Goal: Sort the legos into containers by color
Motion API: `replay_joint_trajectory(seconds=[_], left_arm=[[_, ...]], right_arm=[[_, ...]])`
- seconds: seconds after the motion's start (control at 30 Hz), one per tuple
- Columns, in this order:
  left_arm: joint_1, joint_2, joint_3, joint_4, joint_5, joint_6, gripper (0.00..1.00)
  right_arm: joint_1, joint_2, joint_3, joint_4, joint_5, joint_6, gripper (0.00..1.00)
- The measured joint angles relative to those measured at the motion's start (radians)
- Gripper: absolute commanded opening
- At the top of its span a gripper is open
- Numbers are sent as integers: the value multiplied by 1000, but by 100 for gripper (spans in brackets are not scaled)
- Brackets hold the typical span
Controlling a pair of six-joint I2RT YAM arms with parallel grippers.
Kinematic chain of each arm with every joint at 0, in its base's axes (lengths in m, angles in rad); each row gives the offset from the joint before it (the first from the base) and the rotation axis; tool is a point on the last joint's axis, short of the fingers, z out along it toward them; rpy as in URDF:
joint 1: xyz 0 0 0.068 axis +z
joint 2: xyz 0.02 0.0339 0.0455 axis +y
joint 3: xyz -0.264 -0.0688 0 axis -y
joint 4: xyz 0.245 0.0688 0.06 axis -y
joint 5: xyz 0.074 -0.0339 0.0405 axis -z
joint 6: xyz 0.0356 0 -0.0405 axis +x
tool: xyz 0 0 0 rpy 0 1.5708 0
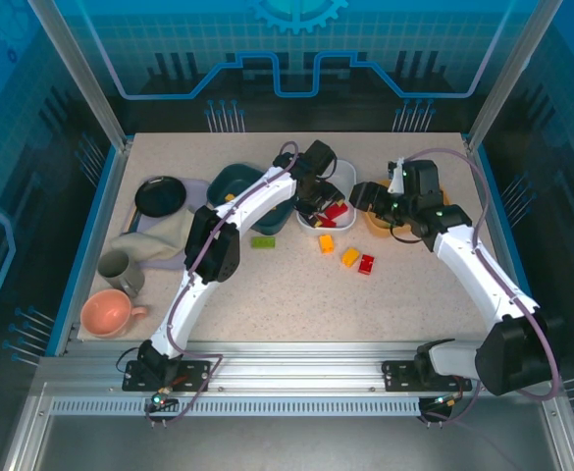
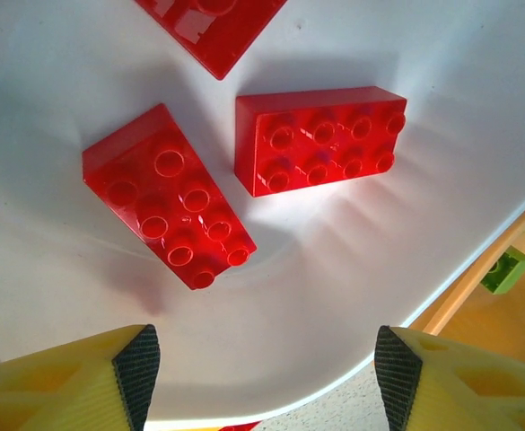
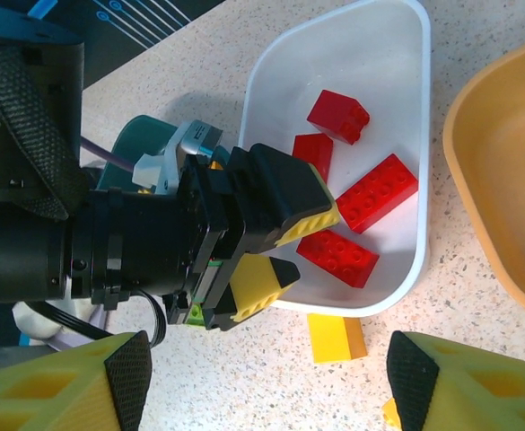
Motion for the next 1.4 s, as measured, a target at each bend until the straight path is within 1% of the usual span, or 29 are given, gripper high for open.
replay_joint_trajectory(seconds=[0.1, 0.17, 0.3, 0.37, 0.43, 0.57, 0.63, 0.77, 0.93, 1.07, 1.2, 1.33, 1.4], left_arm=[[0, -32, -6, -10, -19, 23, 69], [0, -96, -55, -10, -29, 54, 69], [-8, -296, -262, -8, -61, 145, 72], [-21, -380, -372, 16, -74, 187, 74], [-47, -430, -478, 54, -89, 223, 77], [-115, -405, -578, 130, -145, 272, 82], [-150, -369, -586, 170, -177, 286, 83], [-195, -303, -572, 220, -232, 295, 83], [-203, -211, -507, 214, -313, 294, 77], [-200, -174, -481, 209, -356, 296, 70], [-199, -135, -447, 211, -370, 300, 57], [-199, -109, -417, 201, -389, 310, 39], [-199, -108, -413, 194, -399, 313, 32]], right_arm=[[0, -21, 7, -31, 1, -52, 72], [2, -48, 7, -62, 3, -93, 72], [21, -140, -16, -103, -4, -172, 72], [30, -203, -65, -102, -25, -190, 73], [39, -277, -146, -93, -46, -195, 73], [45, -360, -278, -90, -64, -180, 73], [45, -369, -317, -90, -64, -164, 73], [45, -368, -336, -85, -63, -138, 73], [45, -357, -335, -62, -64, -134, 73], [37, -349, -335, -59, -75, -135, 73], [20, -349, -335, -58, -94, -135, 73], [0, -348, -335, -59, -113, -135, 73], [-8, -348, -335, -59, -119, -135, 73]])
